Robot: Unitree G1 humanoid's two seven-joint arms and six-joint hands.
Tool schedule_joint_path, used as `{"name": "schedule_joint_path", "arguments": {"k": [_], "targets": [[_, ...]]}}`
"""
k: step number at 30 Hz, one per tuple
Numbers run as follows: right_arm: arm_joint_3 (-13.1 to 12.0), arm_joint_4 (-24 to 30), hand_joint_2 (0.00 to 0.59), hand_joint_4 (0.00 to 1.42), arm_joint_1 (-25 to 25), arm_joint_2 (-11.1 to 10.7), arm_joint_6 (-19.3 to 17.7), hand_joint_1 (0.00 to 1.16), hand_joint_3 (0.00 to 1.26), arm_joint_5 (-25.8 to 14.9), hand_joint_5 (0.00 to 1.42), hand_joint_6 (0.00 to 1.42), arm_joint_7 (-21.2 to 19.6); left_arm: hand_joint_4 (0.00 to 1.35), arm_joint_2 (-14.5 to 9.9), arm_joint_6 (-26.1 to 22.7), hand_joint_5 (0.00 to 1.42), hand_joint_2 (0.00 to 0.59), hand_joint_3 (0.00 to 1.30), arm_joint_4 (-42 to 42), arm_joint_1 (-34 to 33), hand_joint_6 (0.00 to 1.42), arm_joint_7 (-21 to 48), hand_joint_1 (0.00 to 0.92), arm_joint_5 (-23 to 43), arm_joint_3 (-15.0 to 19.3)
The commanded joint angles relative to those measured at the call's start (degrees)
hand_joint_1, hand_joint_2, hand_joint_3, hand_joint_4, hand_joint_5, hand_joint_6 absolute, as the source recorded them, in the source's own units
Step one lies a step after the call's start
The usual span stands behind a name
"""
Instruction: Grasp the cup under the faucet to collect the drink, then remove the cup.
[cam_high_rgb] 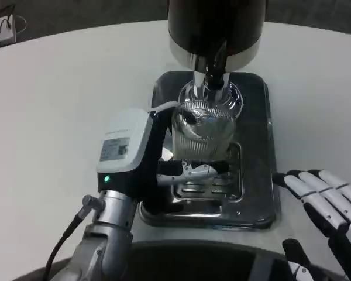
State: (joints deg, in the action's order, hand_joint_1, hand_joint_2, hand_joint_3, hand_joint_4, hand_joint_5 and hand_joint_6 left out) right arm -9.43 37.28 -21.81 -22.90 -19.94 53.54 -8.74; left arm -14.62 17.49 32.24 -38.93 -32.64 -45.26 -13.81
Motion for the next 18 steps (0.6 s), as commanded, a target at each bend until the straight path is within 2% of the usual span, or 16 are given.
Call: {"name": "schedule_joint_path", "arguments": {"k": [1, 4, 6, 7, 8, 9, 10, 12, 14, 18], "targets": [[-0.4, 0.7, 0.535, 0.16, -0.8, 0.3, -0.1, 0.45, 0.18, -0.5, 0.17, 0.26, 0.6, 1.0, -0.3, 0.2, 1.13, 0.0, 0.97, 1.5, -0.1, 1.4, -1.1, 0.782, 0.3, -1.4], [-0.4, 0.7, 0.535, 0.16, -0.8, 0.3, -0.1, 0.45, 0.18, -0.6, 0.18, 0.26, 0.7, 0.92, -0.5, -0.2, 1.06, 0.0, 0.89, 1.4, 0.3, 1.33, -0.9, 0.747, 0.6, -1.7], [-0.4, 0.7, 0.535, 0.16, -0.7, 0.3, -0.1, 0.45, 0.18, -0.7, 0.18, 0.26, 0.8, 0.79, -0.8, -0.2, 0.98, 0.0, 0.79, 0.9, 0.8, 1.25, -0.1, 0.681, 1.3, -1.5], [-0.4, 0.7, 0.535, 0.16, -0.7, 0.3, -0.2, 0.45, 0.18, -0.8, 0.18, 0.26, 0.8, 0.72, -0.9, -0.1, 0.95, 0.0, 0.72, 0.7, 1.1, 1.21, 0.0, 0.61, 1.6, -1.3], [-0.4, 0.8, 0.535, 0.16, -0.7, 0.3, -0.2, 0.45, 0.18, -0.8, 0.18, 0.27, 0.9, 0.66, -1.0, -0.1, 0.93, 0.004, 0.64, 0.4, 1.4, 1.18, -0.1, 0.483, 1.7, -1.2], [-0.3, 0.8, 0.535, 0.16, -0.7, 0.3, -0.2, 0.45, 0.18, -0.8, 0.18, 0.27, 0.9, 0.61, -1.1, -0.1, 0.92, 0.036, 0.58, 0.2, 1.6, 1.15, -0.3, 0.336, 1.9, -1.2], [-0.3, 0.8, 0.535, 0.16, -0.7, 0.3, -0.2, 0.45, 0.18, -0.9, 0.18, 0.27, 1.0, 0.54, -1.1, 0.1, 0.88, 0.057, 0.52, 0.1, 1.8, 1.08, -0.3, 0.265, 2.3, -1.1], [-0.2, 0.8, 0.535, 0.16, -0.6, 0.3, -0.2, 0.45, 0.18, -1.0, 0.18, 0.27, 1.0, 0.41, -1.4, 0.7, 0.78, 0.076, 0.41, 0.0, 2.1, 0.94, 0.5, 0.199, 3.7, -0.8], [-0.1, 0.8, 0.535, 0.16, -0.6, 0.5, 0.0, 0.45, 0.18, -1.2, 0.18, 0.27, 1.2, 0.33, -1.6, 1.0, 0.71, 0.069, 0.33, -0.1, 2.3, 0.84, 1.1, 0.154, 4.5, -0.7], [-0.1, 0.8, 0.535, 0.16, -0.6, 0.8, 0.2, 0.45, 0.18, -1.4, 0.18, 0.27, 1.4, 0.22, -2.0, 1.9, 0.62, 0.033, 0.21, -0.6, 2.3, 0.73, 2.1, 0.079, 5.7, -0.8]]}}
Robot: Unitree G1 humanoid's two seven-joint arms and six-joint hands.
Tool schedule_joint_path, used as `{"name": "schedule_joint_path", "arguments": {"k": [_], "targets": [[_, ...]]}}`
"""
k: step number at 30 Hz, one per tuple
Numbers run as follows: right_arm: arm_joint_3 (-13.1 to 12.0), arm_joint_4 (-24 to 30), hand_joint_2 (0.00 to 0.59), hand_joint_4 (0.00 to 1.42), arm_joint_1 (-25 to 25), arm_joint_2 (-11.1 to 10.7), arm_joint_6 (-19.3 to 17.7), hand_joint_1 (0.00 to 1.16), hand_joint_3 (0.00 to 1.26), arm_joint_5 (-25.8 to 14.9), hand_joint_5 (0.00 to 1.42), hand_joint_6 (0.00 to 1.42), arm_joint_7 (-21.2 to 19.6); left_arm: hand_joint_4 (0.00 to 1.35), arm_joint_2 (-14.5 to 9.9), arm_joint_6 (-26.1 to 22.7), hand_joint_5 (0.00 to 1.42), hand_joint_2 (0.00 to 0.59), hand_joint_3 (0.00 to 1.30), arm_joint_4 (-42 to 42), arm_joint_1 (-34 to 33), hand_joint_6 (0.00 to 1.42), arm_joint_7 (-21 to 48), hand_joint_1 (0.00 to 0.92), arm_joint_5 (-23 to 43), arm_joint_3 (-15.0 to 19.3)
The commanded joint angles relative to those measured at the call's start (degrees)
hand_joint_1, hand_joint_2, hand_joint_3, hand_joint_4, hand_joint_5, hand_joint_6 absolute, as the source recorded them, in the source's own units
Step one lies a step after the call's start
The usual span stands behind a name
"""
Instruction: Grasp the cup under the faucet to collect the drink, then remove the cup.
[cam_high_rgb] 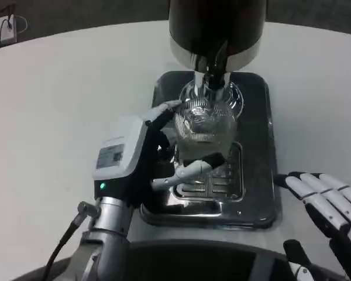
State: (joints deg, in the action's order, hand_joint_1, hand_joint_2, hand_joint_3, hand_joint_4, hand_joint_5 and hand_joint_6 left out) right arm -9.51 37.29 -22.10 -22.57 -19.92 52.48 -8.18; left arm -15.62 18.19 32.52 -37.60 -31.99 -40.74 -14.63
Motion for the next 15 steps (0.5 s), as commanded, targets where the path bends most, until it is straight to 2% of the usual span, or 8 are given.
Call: {"name": "schedule_joint_path", "arguments": {"k": [1, 6, 8, 10, 15], "targets": [[0.0, 0.9, 0.535, 0.16, -0.3, 0.5, 0.2, 0.45, 0.18, -0.4, 0.18, 0.27, 0.9, 0.2, -1.0, 1.3, 0.61, 0.02, 0.2, -1.0, 1.0, 0.71, 1.5, 0.06, 1.4, 0.0], [0.0, 1.0, 0.535, 0.16, -0.6, 0.7, 0.0, 0.45, 0.18, -0.2, 0.18, 0.27, 0.9, 0.16, -1.0, 2.7, 0.54, 0.0, 0.16, -3.1, 2.5, 0.6, 2.0, 0.0, 3.6, 0.9], [0.0, 1.1, 0.537, 0.16, -0.8, 0.8, 0.0, 0.45, 0.18, -0.2, 0.18, 0.27, 1.0, 0.14, -1.1, 3.2, 0.49, 0.0, 0.14, -6.1, 4.4, 0.5, 2.2, 0.0, 5.2, 2.1], [0.0, 1.2, 0.54, 0.16, -0.9, 0.9, 0.0, 0.45, 0.18, -0.2, 0.18, 0.27, 1.0, 0.13, -0.6, 3.4, 0.45, 0.0, 0.14, -10.7, 7.9, 0.42, 2.4, 0.0, 7.7, 4.2], [0.0, 1.3, 0.537, 0.16, -1.0, 0.8, -0.1, 0.45, 0.18, -0.5, 0.18, 0.27, 1.3, 0.09, 0.7, 2.2, 0.37, 0.0, 0.11, -22.7, 16.3, 0.33, 4.6, 0.0, 12.1, 8.4]]}}
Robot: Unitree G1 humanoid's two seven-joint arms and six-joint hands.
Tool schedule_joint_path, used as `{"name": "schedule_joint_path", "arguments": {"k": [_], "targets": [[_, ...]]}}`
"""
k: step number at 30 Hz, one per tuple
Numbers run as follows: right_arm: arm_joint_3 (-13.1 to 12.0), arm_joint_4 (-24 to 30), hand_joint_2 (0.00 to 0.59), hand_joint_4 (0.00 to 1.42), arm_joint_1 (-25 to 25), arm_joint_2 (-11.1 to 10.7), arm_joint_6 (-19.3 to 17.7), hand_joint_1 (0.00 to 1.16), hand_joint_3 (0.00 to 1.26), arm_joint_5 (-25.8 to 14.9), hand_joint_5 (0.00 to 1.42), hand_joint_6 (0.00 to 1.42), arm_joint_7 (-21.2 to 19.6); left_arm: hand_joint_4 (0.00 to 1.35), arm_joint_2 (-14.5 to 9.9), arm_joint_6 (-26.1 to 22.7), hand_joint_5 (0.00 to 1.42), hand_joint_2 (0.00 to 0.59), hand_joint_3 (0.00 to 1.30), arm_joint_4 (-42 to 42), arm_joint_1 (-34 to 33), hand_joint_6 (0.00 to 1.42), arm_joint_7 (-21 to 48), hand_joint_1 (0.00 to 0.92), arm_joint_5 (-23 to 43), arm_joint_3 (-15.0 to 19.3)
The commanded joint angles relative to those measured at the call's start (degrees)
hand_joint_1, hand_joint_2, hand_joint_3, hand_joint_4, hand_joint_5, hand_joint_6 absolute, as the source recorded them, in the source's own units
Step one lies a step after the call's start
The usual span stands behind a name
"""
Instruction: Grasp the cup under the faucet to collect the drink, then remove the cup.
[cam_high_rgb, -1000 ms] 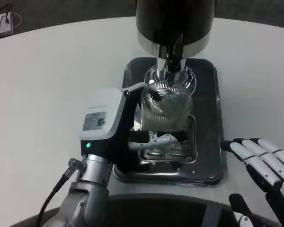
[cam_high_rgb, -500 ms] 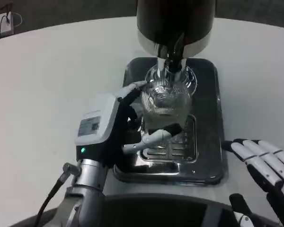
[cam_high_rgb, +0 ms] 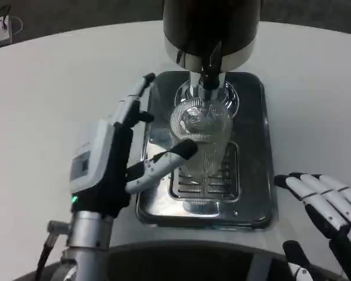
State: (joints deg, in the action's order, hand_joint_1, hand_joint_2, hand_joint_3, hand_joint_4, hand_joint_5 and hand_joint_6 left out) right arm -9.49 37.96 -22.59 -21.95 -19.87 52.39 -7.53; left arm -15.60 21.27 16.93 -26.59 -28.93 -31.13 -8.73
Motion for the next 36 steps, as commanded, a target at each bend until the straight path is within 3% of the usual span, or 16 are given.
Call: {"name": "schedule_joint_path", "arguments": {"k": [1, 4, 8, 12, 24, 29, 36], "targets": [[0.0, 0.7, 0.538, 0.16, -0.5, 0.2, -0.2, 0.45, 0.18, -0.4, 0.18, 0.27, 0.8, 0.08, 0.7, -1.3, 0.35, 0.0, 0.1, -10.0, 7.0, 0.32, 2.2, 0.0, 2.7, 3.2], [0.2, 0.7, 0.541, 0.16, -0.5, 0.0, -0.4, 0.44, 0.18, -0.3, 0.18, 0.27, 1.0, 0.01, 1.0, -2.4, 0.25, 0.0, 0.06, -16.2, 10.6, 0.22, 4.4, 0.0, 3.3, 4.6], [0.9, 1.1, 0.543, 0.16, -0.9, 0.2, -0.7, 0.44, 0.18, -0.1, 0.18, 0.27, 1.1, 0.0, 1.5, -3.0, 0.11, 0.088, 0.0, -23.6, 14.0, 0.07, 8.4, 0.0, 6.4, 6.0], [1.4, 1.4, 0.541, 0.16, -1.6, 0.4, -0.7, 0.44, 0.18, 0.0, 0.18, 0.27, 1.1, 0.0, 1.5, -5.0, 0.0, 0.123, 0.0, -31.5, 15.8, 0.0, 14.4, 0.0, 9.7, 6.3], [2.8, 1.9, 0.535, 0.16, -3.7, 1.4, -1.3, 0.45, 0.17, 2.0, 0.18, 0.27, 0.2, 0.0, 1.6, -17.8, 0.0, 0.14, 0.0, -48.8, 12.1, 0.0, 29.5, 0.0, 9.5, 5.0], [3.6, 2.1, 0.535, 0.16, -3.8, 2.2, -1.3, 0.45, 0.17, 3.0, 0.18, 0.27, 0.1, 0.0, 1.3, -20.5, 0.0, 0.233, 0.0, -50.6, 8.9, 0.0, 33.1, 0.0, 8.3, 4.5], [3.8, 2.1, 0.539, 0.16, -3.4, 2.7, -1.0, 0.44, 0.17, 3.1, 0.18, 0.27, 0.4, 0.0, 1.6, -23.1, 0.0, 0.24, 0.0, -50.3, 7.0, 0.0, 35.7, 0.0, 9.4, 5.5]]}}
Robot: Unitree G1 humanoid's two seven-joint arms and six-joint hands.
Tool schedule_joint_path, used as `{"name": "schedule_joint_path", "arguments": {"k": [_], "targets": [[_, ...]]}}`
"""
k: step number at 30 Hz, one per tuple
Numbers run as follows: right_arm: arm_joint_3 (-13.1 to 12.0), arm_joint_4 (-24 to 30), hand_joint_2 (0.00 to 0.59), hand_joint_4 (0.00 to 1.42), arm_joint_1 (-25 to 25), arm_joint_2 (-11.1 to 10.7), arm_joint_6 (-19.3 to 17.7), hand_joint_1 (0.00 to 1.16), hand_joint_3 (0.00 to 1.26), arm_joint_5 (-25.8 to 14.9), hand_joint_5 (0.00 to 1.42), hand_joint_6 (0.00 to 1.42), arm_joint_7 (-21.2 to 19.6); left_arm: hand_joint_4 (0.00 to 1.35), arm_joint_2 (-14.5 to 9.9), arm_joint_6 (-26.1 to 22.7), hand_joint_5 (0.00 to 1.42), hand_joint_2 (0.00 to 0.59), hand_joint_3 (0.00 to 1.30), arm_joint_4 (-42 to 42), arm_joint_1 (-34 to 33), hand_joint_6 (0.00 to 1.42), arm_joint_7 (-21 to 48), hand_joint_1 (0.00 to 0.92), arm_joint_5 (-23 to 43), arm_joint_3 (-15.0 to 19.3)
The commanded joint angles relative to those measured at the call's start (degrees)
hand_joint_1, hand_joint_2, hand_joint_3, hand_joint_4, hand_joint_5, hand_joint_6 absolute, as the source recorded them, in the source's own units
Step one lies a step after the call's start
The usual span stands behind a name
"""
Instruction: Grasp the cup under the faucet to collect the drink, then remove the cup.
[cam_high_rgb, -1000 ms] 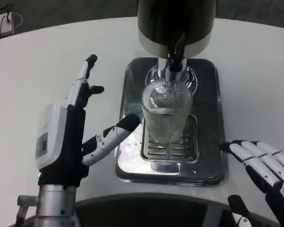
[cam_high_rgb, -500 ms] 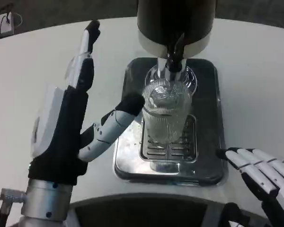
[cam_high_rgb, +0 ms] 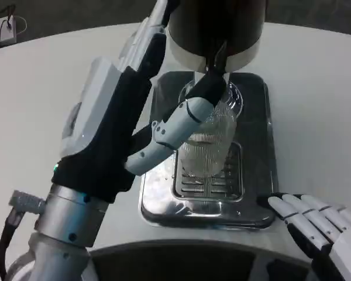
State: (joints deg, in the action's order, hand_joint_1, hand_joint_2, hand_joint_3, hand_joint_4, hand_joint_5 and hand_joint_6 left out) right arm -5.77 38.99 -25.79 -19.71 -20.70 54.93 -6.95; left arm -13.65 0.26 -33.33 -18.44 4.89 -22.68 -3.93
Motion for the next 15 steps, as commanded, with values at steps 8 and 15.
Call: {"name": "schedule_joint_path", "arguments": {"k": [8, 15], "targets": [[-0.1, 0.9, 0.543, 0.16, 0.4, 0.4, 0.1, 0.44, 0.17, 0.3, 0.18, 0.27, 0.1, 0.0, -0.7, -3.2, 0.0, 0.241, 0.0, 0.7, -3.2, 0.0, 5.3, 0.0, 0.5, -1.8], [-0.4, 0.9, 0.544, 0.16, 0.3, 0.4, 0.3, 0.44, 0.17, 0.0, 0.18, 0.27, 0.1, 0.0, -0.5, -4.0, 0.0, 0.246, 0.0, 2.3, -3.6, 0.0, 6.2, 0.0, -0.3, -3.0]]}}
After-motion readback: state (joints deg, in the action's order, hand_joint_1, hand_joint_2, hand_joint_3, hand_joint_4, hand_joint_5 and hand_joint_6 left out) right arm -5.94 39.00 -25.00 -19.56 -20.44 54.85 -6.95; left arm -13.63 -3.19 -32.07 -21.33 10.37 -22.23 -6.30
